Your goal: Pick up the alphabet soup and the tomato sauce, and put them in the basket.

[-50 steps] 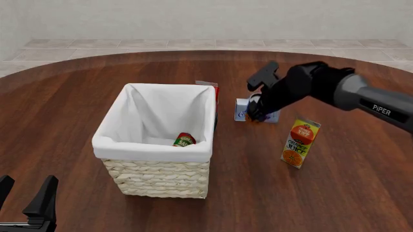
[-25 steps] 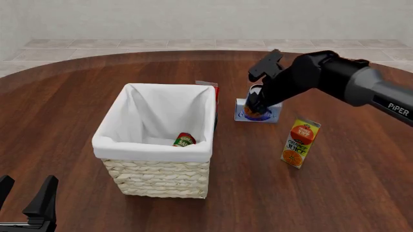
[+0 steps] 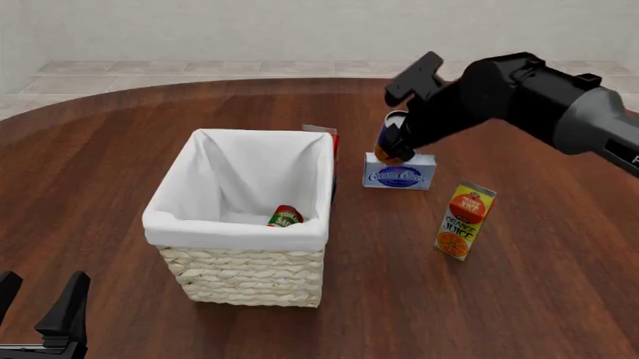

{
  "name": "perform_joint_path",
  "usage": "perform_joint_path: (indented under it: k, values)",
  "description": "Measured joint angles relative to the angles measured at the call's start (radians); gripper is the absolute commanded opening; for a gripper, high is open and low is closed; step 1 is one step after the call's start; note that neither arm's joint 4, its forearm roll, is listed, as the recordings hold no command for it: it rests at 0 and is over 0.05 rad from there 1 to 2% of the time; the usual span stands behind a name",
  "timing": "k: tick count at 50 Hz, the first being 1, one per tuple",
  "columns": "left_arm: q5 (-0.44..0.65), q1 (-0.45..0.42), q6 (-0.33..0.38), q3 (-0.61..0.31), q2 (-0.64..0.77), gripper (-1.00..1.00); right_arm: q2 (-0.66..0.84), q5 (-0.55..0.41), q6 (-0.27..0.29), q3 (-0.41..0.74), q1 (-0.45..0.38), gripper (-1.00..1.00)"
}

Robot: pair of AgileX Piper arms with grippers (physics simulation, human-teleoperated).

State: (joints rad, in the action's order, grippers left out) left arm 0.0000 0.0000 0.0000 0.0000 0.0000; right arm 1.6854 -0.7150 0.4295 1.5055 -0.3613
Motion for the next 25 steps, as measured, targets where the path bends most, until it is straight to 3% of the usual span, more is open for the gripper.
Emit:
perform_joint_path:
  k: [25]
  values:
    - [0.0,0.0,0.0,0.0,0.0,1.0,-0.051,-0.045,-0.011,0.04,-0.058,-1.0]
